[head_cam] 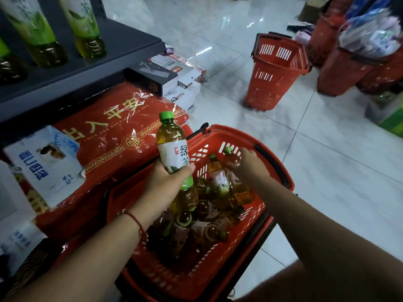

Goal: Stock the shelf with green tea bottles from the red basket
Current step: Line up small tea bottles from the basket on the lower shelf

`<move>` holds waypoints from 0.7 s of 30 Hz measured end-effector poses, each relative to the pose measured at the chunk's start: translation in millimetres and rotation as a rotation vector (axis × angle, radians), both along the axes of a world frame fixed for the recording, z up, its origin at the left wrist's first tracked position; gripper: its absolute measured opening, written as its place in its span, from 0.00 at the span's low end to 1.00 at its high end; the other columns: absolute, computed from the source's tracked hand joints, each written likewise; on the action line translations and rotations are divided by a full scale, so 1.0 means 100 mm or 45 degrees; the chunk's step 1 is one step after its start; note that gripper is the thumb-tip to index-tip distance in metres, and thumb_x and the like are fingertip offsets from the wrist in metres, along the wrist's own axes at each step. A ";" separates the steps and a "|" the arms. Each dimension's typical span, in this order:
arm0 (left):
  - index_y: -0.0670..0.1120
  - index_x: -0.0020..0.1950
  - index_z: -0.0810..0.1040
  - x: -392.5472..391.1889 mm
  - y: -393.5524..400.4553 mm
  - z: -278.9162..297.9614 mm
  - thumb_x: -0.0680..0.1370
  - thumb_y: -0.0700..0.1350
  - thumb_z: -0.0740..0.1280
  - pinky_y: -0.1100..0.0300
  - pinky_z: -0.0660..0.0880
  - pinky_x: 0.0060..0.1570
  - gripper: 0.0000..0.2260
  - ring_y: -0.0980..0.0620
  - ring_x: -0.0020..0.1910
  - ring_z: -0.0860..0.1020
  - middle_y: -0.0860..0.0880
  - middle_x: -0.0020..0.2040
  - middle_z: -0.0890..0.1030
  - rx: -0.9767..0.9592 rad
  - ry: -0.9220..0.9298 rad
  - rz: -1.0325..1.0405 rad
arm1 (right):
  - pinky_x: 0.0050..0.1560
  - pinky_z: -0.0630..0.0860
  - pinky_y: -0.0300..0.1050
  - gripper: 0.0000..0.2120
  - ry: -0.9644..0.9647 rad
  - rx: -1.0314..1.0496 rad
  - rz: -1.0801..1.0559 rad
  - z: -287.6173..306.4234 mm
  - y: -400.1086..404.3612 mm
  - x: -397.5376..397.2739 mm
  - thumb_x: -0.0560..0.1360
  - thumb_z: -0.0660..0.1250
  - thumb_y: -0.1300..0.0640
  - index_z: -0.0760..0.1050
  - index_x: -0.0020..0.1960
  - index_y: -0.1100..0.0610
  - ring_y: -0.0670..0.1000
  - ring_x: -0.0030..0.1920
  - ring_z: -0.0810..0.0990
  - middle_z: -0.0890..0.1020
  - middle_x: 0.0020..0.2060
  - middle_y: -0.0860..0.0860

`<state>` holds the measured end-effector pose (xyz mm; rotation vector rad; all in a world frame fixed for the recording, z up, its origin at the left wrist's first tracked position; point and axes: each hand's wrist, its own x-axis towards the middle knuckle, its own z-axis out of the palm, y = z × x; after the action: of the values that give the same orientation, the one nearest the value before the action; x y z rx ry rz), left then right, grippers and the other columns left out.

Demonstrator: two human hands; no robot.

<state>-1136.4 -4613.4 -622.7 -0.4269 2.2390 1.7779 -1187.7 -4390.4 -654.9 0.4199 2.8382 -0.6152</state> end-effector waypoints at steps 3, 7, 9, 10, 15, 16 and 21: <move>0.52 0.62 0.73 -0.03 0.02 0.01 0.73 0.52 0.75 0.61 0.74 0.39 0.20 0.56 0.48 0.80 0.54 0.51 0.81 -0.050 0.056 -0.019 | 0.60 0.78 0.55 0.41 -0.126 0.201 0.002 -0.35 0.13 -0.06 0.76 0.69 0.44 0.52 0.79 0.57 0.59 0.67 0.74 0.68 0.72 0.58; 0.54 0.61 0.74 -0.03 0.04 0.01 0.73 0.52 0.75 0.65 0.72 0.37 0.19 0.60 0.47 0.80 0.57 0.50 0.81 -0.062 0.083 -0.051 | 0.45 0.79 0.48 0.42 -0.255 0.180 -0.087 -0.70 0.14 -0.13 0.77 0.68 0.50 0.44 0.80 0.57 0.58 0.56 0.81 0.76 0.63 0.59; 0.54 0.61 0.74 -0.05 0.05 0.00 0.73 0.52 0.75 0.65 0.72 0.37 0.19 0.60 0.47 0.80 0.57 0.50 0.81 -0.056 0.092 -0.059 | 0.46 0.78 0.50 0.39 -0.235 0.057 -0.191 -0.83 0.08 -0.17 0.79 0.66 0.57 0.44 0.80 0.56 0.60 0.56 0.81 0.76 0.62 0.61; 0.54 0.61 0.74 -0.05 0.06 0.00 0.73 0.53 0.75 0.65 0.73 0.37 0.19 0.60 0.47 0.80 0.57 0.50 0.81 -0.058 0.093 -0.063 | 0.46 0.76 0.51 0.35 -0.198 -0.001 -0.253 -0.86 0.05 -0.19 0.80 0.63 0.59 0.47 0.79 0.57 0.61 0.58 0.80 0.75 0.63 0.61; 0.55 0.61 0.74 -0.08 0.03 0.01 0.72 0.54 0.75 0.62 0.75 0.40 0.20 0.58 0.47 0.81 0.56 0.51 0.82 -0.068 0.122 -0.075 | 0.63 0.74 0.55 0.24 -0.132 0.080 -0.332 -0.86 -0.01 -0.19 0.78 0.67 0.58 0.64 0.71 0.63 0.61 0.63 0.73 0.72 0.64 0.62; 0.55 0.61 0.74 -0.08 0.01 0.02 0.72 0.55 0.75 0.61 0.76 0.41 0.20 0.58 0.48 0.81 0.56 0.51 0.82 -0.067 0.132 -0.075 | 0.63 0.74 0.54 0.25 -0.133 0.098 -0.293 -0.84 -0.01 -0.17 0.76 0.70 0.56 0.66 0.69 0.62 0.60 0.61 0.73 0.72 0.63 0.60; 0.55 0.61 0.74 -0.07 -0.07 0.16 0.72 0.56 0.75 0.60 0.76 0.44 0.21 0.57 0.50 0.81 0.56 0.52 0.81 -0.050 0.193 -0.104 | 0.60 0.77 0.51 0.30 -0.067 -0.275 -0.162 -0.52 -0.11 -0.03 0.69 0.77 0.55 0.68 0.66 0.56 0.55 0.58 0.75 0.68 0.63 0.55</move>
<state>-1143.2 -4620.6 -607.1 -0.2114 2.3592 1.7822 -1190.6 -4401.8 -706.5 0.5714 2.6735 -0.9100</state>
